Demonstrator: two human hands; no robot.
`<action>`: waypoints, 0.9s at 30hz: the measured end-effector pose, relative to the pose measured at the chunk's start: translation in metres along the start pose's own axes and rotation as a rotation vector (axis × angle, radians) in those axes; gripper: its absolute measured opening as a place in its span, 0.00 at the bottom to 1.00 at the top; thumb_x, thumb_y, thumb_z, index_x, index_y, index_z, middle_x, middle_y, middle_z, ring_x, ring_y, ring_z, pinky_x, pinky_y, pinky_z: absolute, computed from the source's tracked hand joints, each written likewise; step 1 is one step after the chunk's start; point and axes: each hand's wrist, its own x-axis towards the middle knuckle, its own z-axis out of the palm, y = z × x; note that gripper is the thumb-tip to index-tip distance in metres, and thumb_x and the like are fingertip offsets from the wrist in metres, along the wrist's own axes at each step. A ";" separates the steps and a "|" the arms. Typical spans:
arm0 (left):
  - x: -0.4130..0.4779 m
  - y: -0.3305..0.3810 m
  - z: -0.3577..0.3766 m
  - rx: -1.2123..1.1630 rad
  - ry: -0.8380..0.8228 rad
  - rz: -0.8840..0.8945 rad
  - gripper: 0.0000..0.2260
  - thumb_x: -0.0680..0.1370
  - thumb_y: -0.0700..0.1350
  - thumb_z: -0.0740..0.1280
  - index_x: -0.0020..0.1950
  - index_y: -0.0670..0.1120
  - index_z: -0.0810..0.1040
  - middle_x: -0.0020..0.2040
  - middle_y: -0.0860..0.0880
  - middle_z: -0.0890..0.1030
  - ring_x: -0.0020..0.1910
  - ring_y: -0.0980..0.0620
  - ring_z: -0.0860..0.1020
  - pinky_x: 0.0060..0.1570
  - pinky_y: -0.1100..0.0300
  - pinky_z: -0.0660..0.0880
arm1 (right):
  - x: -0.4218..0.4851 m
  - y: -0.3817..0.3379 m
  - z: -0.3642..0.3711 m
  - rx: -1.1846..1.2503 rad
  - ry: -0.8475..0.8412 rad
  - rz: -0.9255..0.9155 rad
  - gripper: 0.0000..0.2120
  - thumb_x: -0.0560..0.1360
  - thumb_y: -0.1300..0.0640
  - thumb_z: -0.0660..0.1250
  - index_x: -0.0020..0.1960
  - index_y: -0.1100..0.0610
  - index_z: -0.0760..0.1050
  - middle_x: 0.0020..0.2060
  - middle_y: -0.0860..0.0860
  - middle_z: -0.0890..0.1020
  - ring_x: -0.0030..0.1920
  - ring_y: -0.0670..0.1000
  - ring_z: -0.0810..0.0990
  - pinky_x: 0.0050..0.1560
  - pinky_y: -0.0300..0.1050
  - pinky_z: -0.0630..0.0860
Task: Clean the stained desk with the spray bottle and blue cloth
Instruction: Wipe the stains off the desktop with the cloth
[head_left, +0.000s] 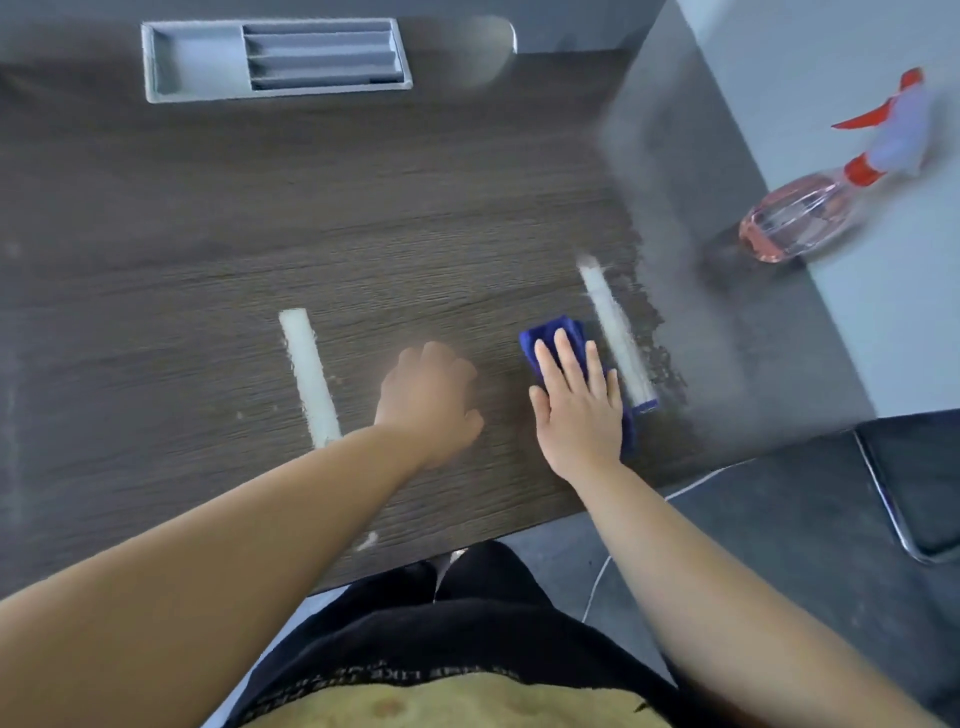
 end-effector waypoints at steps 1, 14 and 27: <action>0.002 0.002 -0.001 0.007 -0.003 0.016 0.22 0.76 0.53 0.62 0.70 0.52 0.66 0.69 0.49 0.61 0.69 0.45 0.58 0.65 0.50 0.63 | 0.011 0.007 -0.004 -0.004 -0.002 -0.016 0.25 0.82 0.49 0.51 0.77 0.47 0.50 0.77 0.48 0.50 0.76 0.57 0.48 0.73 0.60 0.49; 0.023 0.023 0.013 0.073 -0.012 0.083 0.23 0.76 0.54 0.62 0.70 0.52 0.65 0.72 0.48 0.57 0.72 0.44 0.52 0.70 0.50 0.56 | 0.121 0.058 -0.033 0.019 0.044 0.110 0.24 0.83 0.49 0.48 0.77 0.47 0.48 0.77 0.47 0.49 0.76 0.56 0.48 0.73 0.56 0.50; 0.015 0.059 0.041 0.112 -0.033 0.233 0.22 0.76 0.54 0.62 0.69 0.53 0.68 0.72 0.49 0.59 0.73 0.44 0.52 0.73 0.49 0.50 | -0.071 0.076 0.010 0.139 0.133 0.169 0.26 0.73 0.53 0.53 0.70 0.53 0.69 0.70 0.53 0.69 0.68 0.63 0.69 0.62 0.64 0.70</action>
